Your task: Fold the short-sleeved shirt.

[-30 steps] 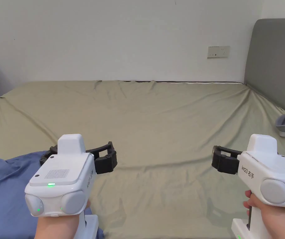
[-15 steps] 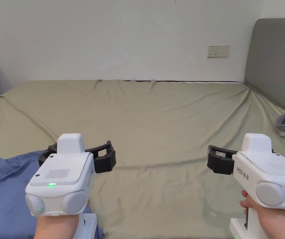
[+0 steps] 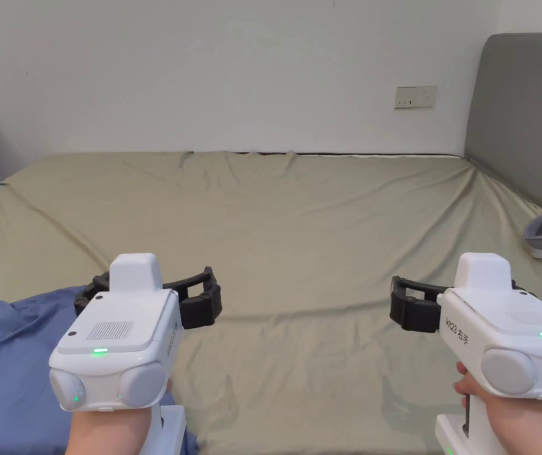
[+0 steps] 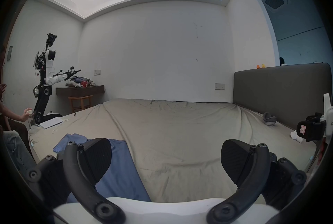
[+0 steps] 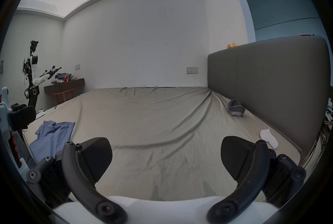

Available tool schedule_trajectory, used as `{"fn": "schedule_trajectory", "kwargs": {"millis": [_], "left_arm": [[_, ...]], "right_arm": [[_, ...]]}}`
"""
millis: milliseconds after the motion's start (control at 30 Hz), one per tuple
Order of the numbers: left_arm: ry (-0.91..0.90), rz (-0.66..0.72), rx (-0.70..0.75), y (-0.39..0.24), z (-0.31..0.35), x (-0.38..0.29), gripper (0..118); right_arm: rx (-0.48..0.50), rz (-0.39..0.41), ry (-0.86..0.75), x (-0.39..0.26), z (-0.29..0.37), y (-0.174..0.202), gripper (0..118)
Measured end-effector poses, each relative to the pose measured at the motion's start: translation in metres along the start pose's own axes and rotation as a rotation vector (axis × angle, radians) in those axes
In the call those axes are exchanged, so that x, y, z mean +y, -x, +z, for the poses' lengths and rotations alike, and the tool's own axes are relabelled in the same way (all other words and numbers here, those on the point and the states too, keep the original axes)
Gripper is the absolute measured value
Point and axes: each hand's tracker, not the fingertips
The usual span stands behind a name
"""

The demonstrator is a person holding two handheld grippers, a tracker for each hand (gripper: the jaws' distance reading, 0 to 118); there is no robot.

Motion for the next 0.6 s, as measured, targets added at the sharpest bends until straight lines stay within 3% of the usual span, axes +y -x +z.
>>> {"fn": "schedule_trajectory", "kwargs": {"millis": [167,267,300,333,367,400,433,500,533,600], "left_arm": [[-0.015,-0.021,0.024,-0.001,0.0,0.001,117],[-0.017,-0.014,-0.003,0.001,0.002,0.003,111],[-0.015,-0.005,-0.024,0.002,0.003,0.005,98],[-0.019,-0.001,-0.039,0.002,0.004,0.008,74],[-0.023,-0.001,-0.041,0.002,0.004,0.011,32],[-0.024,-0.008,-0.025,0.0,0.004,0.014,0],[-0.042,-0.007,-0.001,0.001,0.009,0.015,0],[-0.012,0.002,-0.068,0.01,0.019,0.015,0],[-0.012,-0.008,-0.084,0.012,0.023,0.014,0],[-0.029,-0.045,-0.042,0.009,0.026,0.008,0]], "right_arm": [[0.008,0.001,0.0,0.001,0.0,0.0,118],[0.025,-0.004,0.001,0.003,0.002,0.002,101],[0.021,0.002,0.003,0.004,0.002,0.003,74],[0.009,0.007,0.005,0.005,0.003,0.005,41],[-0.009,0.005,0.005,0.005,0.003,0.006,4],[-0.044,-0.012,0.022,0.004,0.003,0.006,0],[-0.083,0.026,-0.042,0.008,0.005,0.006,0],[-0.022,-0.028,0.016,0.005,0.004,0.004,0],[-0.021,0.01,-0.024,0.008,0.005,0.004,0],[-0.039,0.007,-0.003,0.004,0.007,0.006,0]]}}
